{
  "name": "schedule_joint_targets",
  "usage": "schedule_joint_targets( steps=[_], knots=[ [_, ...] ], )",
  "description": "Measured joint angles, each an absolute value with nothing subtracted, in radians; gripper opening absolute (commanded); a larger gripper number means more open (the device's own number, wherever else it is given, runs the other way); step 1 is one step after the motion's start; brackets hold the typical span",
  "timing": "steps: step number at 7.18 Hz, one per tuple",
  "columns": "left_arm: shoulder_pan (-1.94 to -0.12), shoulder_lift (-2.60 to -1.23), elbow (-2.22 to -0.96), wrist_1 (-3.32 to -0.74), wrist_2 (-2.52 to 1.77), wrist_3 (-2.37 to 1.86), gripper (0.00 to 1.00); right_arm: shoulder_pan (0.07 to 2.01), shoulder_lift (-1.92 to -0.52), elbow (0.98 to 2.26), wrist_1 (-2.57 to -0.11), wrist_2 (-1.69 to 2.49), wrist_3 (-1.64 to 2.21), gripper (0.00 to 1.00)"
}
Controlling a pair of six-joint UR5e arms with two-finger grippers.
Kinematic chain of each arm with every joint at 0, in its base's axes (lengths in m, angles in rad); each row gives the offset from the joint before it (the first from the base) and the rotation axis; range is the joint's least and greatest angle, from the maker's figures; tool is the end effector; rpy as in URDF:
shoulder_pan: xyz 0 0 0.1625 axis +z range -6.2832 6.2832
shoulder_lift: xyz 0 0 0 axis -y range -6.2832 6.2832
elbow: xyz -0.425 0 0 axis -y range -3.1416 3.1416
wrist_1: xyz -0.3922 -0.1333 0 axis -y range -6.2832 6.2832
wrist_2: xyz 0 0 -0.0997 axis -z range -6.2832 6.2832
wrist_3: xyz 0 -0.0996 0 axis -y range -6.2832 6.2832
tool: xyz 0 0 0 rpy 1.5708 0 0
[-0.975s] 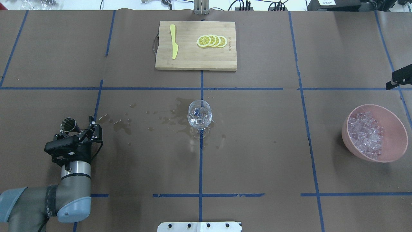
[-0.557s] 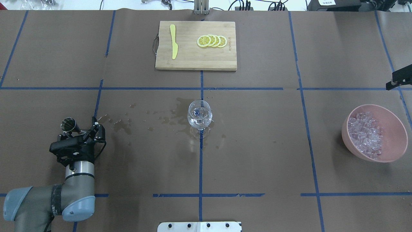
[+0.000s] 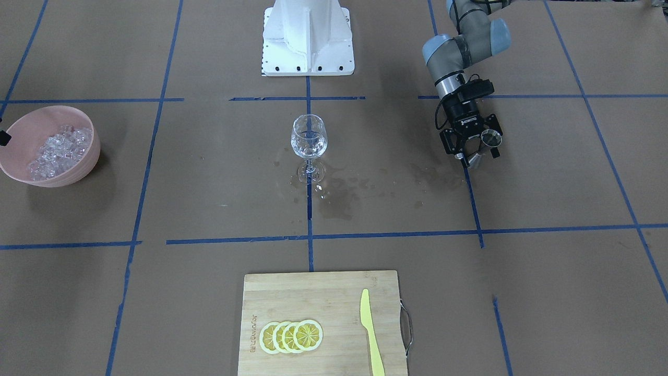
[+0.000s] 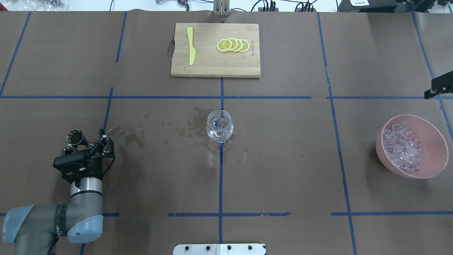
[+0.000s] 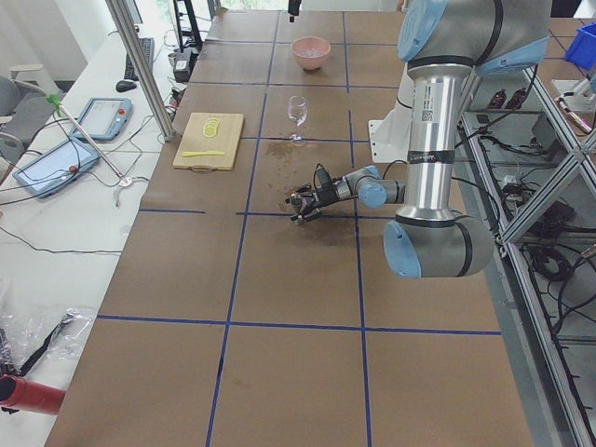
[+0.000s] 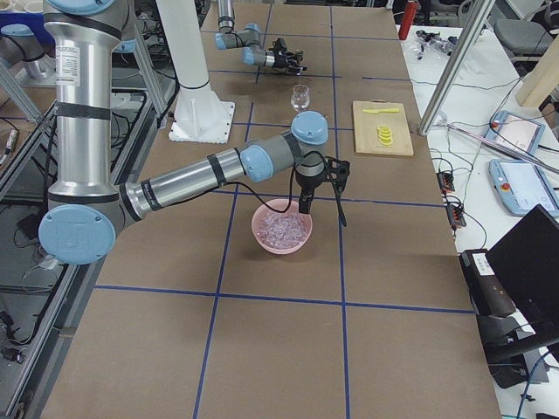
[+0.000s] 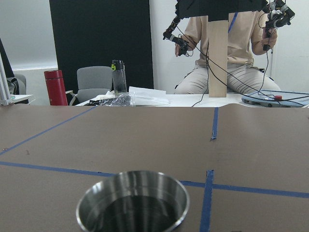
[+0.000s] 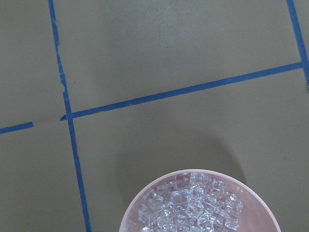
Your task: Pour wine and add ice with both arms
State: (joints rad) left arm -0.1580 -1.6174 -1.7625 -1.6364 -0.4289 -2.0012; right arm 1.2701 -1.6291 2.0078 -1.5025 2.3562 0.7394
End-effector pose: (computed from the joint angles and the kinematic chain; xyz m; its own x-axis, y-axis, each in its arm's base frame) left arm 0.4669 -0.3011 0.5041 0.7169 -0.2899 -0.6340 0.6969 0.2717 0.6637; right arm -0.0762 -0.4580 0.4622 0.6121 0.2099 0.7624 -0.1968 0.9742 -0.1103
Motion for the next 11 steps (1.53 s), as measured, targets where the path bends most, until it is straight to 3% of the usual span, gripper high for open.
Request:
schedule_joint_targets(
  steps=[6, 11],
  knots=[
    [-0.158, -1.607, -1.763, -1.635, -0.433, -2.013, 0.61, 1.270, -1.628, 2.009, -1.502, 2.356, 0.739, 1.00],
    [-0.153, -1.596, -1.766, -1.635, -0.433, -2.031, 0.52, 1.270, -1.629, 2.007, -1.502, 2.354, 0.738, 1.00]
  ],
)
